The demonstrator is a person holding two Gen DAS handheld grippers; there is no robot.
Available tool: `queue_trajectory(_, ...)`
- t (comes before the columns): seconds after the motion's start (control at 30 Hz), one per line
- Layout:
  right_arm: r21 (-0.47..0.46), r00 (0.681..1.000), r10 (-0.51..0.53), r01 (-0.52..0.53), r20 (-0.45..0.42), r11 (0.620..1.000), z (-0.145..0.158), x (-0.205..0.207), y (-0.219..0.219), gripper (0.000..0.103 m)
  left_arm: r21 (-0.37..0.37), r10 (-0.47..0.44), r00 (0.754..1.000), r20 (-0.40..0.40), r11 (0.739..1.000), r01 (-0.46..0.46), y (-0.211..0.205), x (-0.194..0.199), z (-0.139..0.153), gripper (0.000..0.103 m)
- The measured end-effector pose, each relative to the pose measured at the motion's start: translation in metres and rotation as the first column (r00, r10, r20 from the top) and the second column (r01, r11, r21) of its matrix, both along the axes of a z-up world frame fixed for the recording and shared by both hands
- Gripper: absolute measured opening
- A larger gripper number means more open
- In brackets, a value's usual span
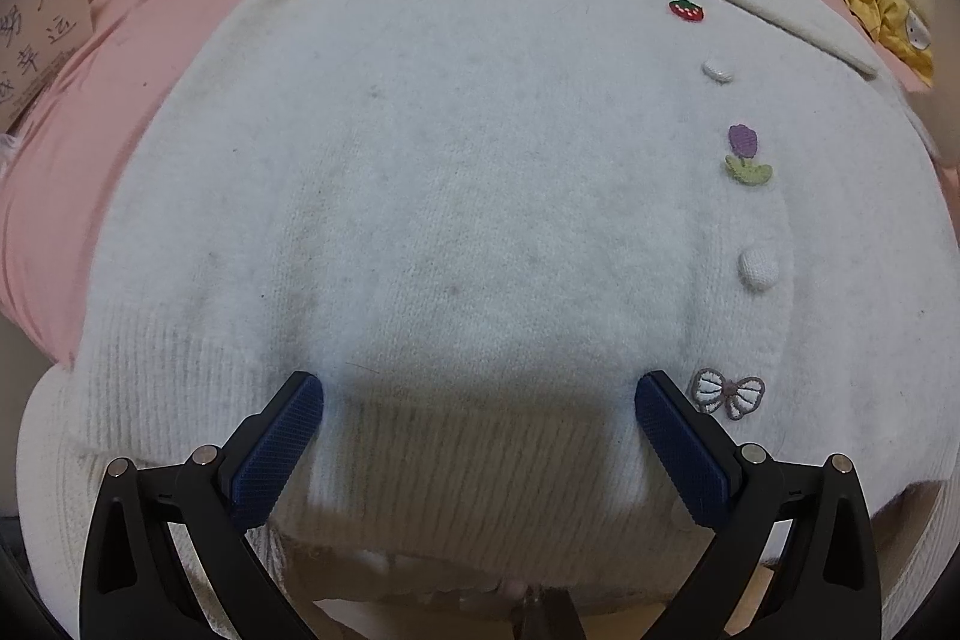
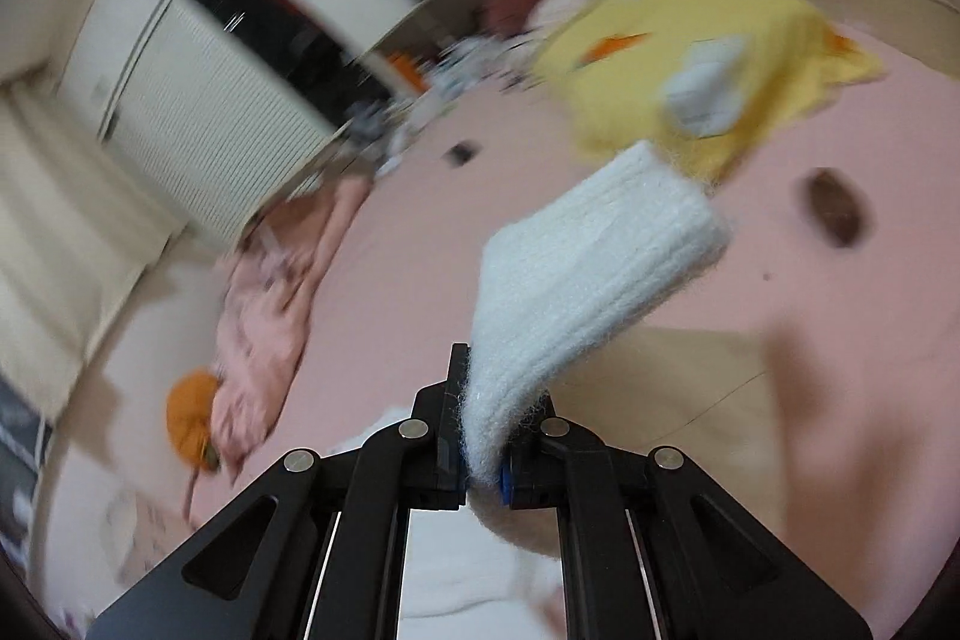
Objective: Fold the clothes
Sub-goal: 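Fold the held sleeve across the cardigan body with the right tool and release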
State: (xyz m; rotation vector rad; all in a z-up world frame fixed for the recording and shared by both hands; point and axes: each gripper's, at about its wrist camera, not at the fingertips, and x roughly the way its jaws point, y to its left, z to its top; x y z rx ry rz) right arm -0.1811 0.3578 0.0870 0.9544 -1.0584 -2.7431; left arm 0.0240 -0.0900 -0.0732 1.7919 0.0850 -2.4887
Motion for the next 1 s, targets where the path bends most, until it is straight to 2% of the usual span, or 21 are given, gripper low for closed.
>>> queue_trajectory(0.1, 0.027, 0.997, 0.080, -0.081, 0.009, 0.996, 0.002, -0.017, -0.067, 0.007, 0.012, -0.004, 1.000, -0.006, 1.000, 0.004, -0.006, 0.002, 0.000, 0.103)
queue_trajectory(0.23, 0.136, 0.980, 0.197, -0.201, 0.037, 0.970, -0.008, -0.033, -0.176, 0.007, 0.028, -0.010, 1.000, -0.013, 1.000, 0.010, -0.014, 0.005, -0.001, 0.103)
queue_trajectory(0.33, 0.197, 0.956, 0.276, -0.292, 0.102, 0.936, -0.039, -0.043, -0.261, 0.007, 0.038, -0.015, 1.000, -0.018, 0.999, 0.016, -0.019, 0.006, -0.002, 0.103)
queue_trajectory(0.47, 0.260, 0.913, 0.353, -0.399, 0.204, 0.880, -0.094, -0.044, -0.342, 0.007, 0.055, -0.020, 0.999, -0.029, 0.998, 0.021, -0.021, 0.009, -0.003, 0.103)
queue_trajectory(0.53, 0.273, 0.896, 0.366, -0.428, 0.251, 0.861, -0.117, -0.039, -0.369, 0.007, 0.060, -0.022, 0.999, -0.032, 0.998, 0.024, -0.021, 0.011, -0.003, 0.103)
queue_trajectory(0.63, 0.254, 0.880, 0.376, -0.449, 0.290, 0.857, -0.141, -0.027, -0.389, 0.007, 0.066, -0.025, 0.999, -0.039, 0.997, 0.028, -0.024, 0.012, -0.004, 0.103)
queue_trajectory(0.77, 0.289, 0.872, 0.402, -0.475, 0.279, 0.831, -0.142, -0.028, -0.412, 0.007, 0.072, -0.030, 0.998, -0.048, 0.997, 0.033, -0.028, 0.012, -0.005, 0.103)
queue_trajectory(0.9, 0.305, 0.872, 0.414, -0.482, 0.263, 0.821, -0.138, -0.036, -0.435, 0.007, 0.079, -0.033, 0.998, -0.054, 0.996, 0.038, -0.034, 0.014, -0.005, 0.103)
queue_trajectory(1.0, 0.331, 0.868, 0.410, -0.488, 0.281, 0.807, -0.143, -0.042, -0.450, 0.007, 0.082, -0.035, 0.998, -0.056, 0.996, 0.040, -0.034, 0.015, -0.004, 0.103)
